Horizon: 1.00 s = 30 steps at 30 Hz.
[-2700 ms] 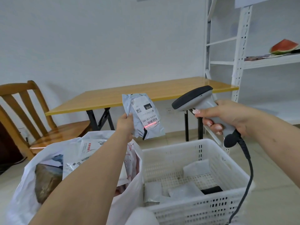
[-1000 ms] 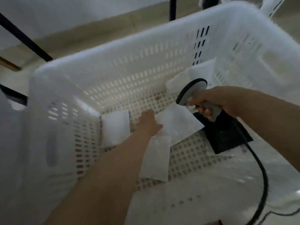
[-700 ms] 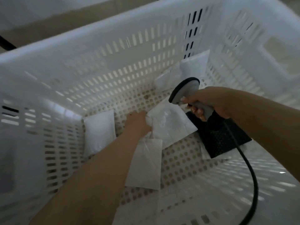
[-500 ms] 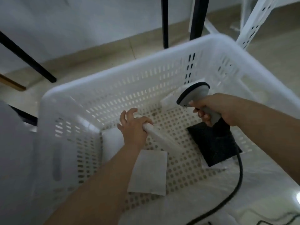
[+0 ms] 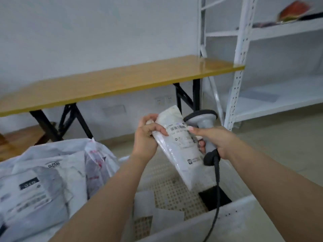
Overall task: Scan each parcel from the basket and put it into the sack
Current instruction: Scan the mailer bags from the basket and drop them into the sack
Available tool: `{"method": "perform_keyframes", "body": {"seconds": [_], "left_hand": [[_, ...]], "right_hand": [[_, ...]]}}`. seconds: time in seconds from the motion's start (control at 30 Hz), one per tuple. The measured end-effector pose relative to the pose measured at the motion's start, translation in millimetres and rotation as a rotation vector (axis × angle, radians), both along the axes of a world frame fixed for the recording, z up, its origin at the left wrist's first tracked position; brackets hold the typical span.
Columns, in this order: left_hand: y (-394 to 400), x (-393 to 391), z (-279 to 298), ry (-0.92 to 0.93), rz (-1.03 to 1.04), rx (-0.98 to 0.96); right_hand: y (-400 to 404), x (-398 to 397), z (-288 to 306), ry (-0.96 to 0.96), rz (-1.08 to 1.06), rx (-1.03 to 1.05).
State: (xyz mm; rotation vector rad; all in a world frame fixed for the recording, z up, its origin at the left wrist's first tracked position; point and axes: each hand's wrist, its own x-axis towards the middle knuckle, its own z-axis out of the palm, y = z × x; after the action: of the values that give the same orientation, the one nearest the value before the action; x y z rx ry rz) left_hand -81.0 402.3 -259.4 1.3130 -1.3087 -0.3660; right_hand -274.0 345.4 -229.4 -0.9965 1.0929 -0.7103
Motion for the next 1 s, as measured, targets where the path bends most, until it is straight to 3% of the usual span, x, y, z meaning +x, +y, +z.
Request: {"method": "perform_keyframes", "body": {"seconds": [0.13,0.17,0.27,0.3,0.37,0.43,0.53,0.63,0.77,1.0], "left_hand": [[44,-4,72,-0.003,0.080,-0.011],[54,-6,86,0.076,0.063,0.002],[82,-19,123,0.704,-0.039,0.127],[94,-24,136,0.788,-0.089,0.194],[113,-31,152,0.639,-0.138,0.332],[125,-30,162,0.458,-0.069,0.331],[137,-18,175,0.501,0.096,0.238],[151,-2,184,0.548,0.219,0.180],[166,12,184,0.539,0.268,0.173],[181,36,178,0.531,0.316,0.131]], "right_hand": [[34,-4,59,-0.026,-0.048,-0.094],[41,-3,69,-0.037,-0.073,-0.119],[54,3,95,-0.103,-0.145,-0.185],[58,4,103,-0.128,-0.172,-0.204],[66,2,121,-0.163,-0.197,-0.248],[79,-5,140,-0.191,-0.217,-0.313],[111,-20,169,-0.174,-0.239,-0.441],[146,-33,192,-0.169,-0.020,-0.446],[179,-34,211,-0.081,0.234,-0.510],[204,-20,227,-0.052,0.327,-0.560]]}}
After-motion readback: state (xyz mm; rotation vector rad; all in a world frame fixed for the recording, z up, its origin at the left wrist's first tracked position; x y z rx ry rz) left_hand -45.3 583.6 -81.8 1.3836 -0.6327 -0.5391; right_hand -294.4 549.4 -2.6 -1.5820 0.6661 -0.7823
